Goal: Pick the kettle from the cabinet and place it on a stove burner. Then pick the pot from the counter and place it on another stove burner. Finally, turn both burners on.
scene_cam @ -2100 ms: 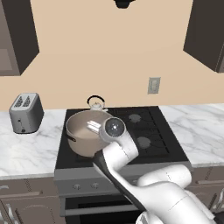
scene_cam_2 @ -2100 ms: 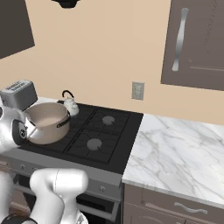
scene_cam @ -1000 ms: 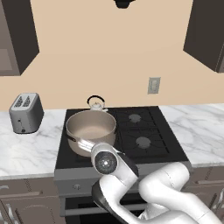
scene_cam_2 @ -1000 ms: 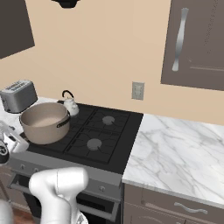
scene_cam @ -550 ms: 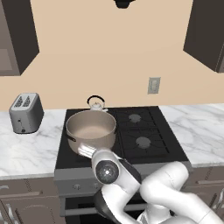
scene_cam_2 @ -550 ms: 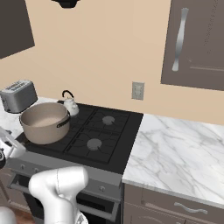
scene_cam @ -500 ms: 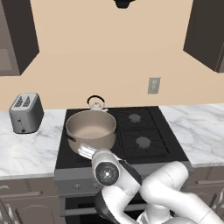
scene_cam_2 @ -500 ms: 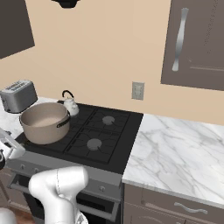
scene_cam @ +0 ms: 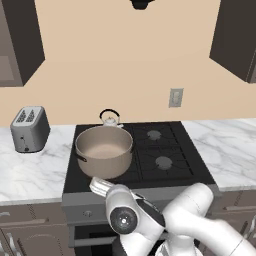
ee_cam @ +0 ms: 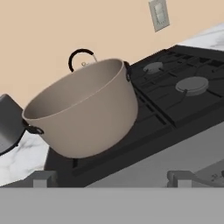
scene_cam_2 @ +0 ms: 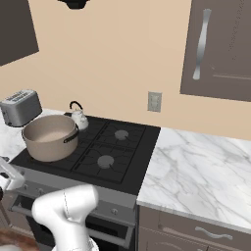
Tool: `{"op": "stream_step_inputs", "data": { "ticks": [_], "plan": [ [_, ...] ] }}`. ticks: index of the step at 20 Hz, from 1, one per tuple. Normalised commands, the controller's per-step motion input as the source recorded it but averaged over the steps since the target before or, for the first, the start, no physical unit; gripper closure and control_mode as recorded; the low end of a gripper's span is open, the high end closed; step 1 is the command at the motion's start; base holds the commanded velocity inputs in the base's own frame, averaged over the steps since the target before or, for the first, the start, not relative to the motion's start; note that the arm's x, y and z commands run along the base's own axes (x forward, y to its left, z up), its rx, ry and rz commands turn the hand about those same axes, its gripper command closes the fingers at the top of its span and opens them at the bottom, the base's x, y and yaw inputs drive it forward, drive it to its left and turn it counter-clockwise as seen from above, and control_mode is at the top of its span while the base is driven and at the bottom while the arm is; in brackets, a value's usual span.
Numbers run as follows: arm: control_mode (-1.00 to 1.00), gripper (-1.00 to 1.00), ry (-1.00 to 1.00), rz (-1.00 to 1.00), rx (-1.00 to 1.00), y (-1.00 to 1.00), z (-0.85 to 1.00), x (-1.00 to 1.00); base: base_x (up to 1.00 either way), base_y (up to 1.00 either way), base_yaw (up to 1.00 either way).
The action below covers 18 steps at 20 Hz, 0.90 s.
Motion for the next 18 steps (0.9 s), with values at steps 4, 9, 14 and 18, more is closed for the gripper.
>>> {"op": "stream_step_inputs", "data": {
  "ticks": [4, 9, 14, 18],
  "plan": [
    [-1.0, -1.0, -0.05, 0.0, 0.0, 0.0, -0.25, -0.13, 0.0, 0.0, 0.0],
    [-1.0, -1.0, -0.07, 0.0, -0.02, 0.0, -0.23, -0.06, 0.0, 0.0, 0.0],
    [-1.0, -1.0, -0.05, 0.0, -0.02, 0.0, -0.26, -0.04, 0.0, 0.0, 0.0],
    [-1.0, -1.0, -0.05, 0.0, -0.03, 0.0, -0.33, 0.0, 0.0, 0.0, 0.0]
  ]
}}
